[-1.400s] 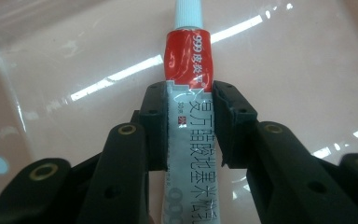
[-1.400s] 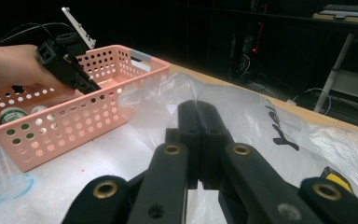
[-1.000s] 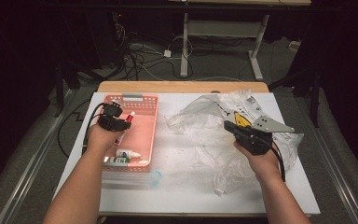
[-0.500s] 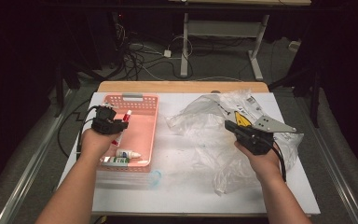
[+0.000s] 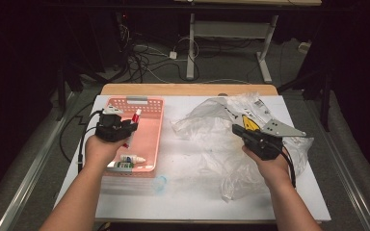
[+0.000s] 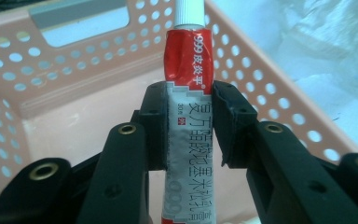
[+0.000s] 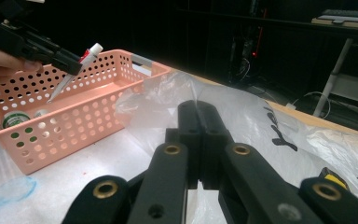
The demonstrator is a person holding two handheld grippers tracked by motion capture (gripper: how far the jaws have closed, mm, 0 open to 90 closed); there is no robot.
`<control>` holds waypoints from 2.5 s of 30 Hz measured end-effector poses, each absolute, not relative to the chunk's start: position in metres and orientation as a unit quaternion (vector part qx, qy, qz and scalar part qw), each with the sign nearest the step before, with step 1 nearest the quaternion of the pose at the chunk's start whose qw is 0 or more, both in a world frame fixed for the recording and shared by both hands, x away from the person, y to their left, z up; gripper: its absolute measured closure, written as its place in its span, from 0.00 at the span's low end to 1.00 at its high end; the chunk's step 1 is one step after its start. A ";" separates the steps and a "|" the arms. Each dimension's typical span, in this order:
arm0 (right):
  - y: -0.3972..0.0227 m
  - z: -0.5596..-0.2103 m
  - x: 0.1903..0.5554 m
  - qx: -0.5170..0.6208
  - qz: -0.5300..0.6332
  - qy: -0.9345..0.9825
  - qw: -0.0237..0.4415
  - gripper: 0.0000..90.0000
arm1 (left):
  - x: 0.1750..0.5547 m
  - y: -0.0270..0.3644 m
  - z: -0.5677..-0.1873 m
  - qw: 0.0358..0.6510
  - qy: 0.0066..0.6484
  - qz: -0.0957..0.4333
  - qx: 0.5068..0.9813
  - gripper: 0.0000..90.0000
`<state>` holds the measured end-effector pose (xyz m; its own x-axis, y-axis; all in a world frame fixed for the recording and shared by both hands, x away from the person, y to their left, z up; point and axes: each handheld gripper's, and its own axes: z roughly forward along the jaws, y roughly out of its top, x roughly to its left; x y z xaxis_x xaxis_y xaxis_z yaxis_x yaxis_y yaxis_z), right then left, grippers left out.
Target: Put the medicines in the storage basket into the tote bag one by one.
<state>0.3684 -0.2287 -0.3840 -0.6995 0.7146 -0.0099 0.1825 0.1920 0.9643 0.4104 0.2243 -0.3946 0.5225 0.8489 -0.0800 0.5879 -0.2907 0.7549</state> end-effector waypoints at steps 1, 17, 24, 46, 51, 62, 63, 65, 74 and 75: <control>-0.229 -0.384 0.368 0.306 0.558 0.734 0.238 1.00 | 0.408 0.224 -0.395 0.385 0.456 0.172 0.784 0.74; -0.230 -0.386 0.365 0.306 0.557 0.735 0.237 1.00 | 0.379 0.198 -0.388 0.407 0.411 0.194 0.792 0.74; -0.231 -0.383 0.363 0.306 0.559 0.732 0.240 1.00 | 0.373 0.190 -0.393 0.419 0.404 0.194 0.790 0.74; -0.233 -0.382 0.362 0.307 0.558 0.732 0.244 1.00 | 0.354 0.173 -0.369 0.476 0.370 0.187 0.776 0.74; -0.233 -0.381 0.362 0.308 0.560 0.729 0.244 1.00 | 0.346 0.162 -0.362 0.490 0.351 0.182 0.777 0.74; -0.231 -0.380 0.360 0.302 0.561 0.731 0.243 1.00 | 0.339 0.131 -0.366 0.500 0.322 0.156 0.789 0.74; -0.230 -0.380 0.360 0.302 0.562 0.731 0.243 1.00 | 0.338 0.128 -0.366 0.502 0.321 0.154 0.788 0.74; -0.229 -0.379 0.360 0.298 0.561 0.733 0.243 1.00 | 0.337 0.124 -0.366 0.503 0.315 0.152 0.790 0.74; -0.230 -0.380 0.360 0.302 0.563 0.730 0.242 1.00 | 0.333 0.107 -0.375 0.508 0.296 0.140 0.797 0.74; -0.229 -0.380 0.360 0.303 0.562 0.731 0.242 1.00 | 0.332 0.105 -0.376 0.508 0.294 0.139 0.798 0.74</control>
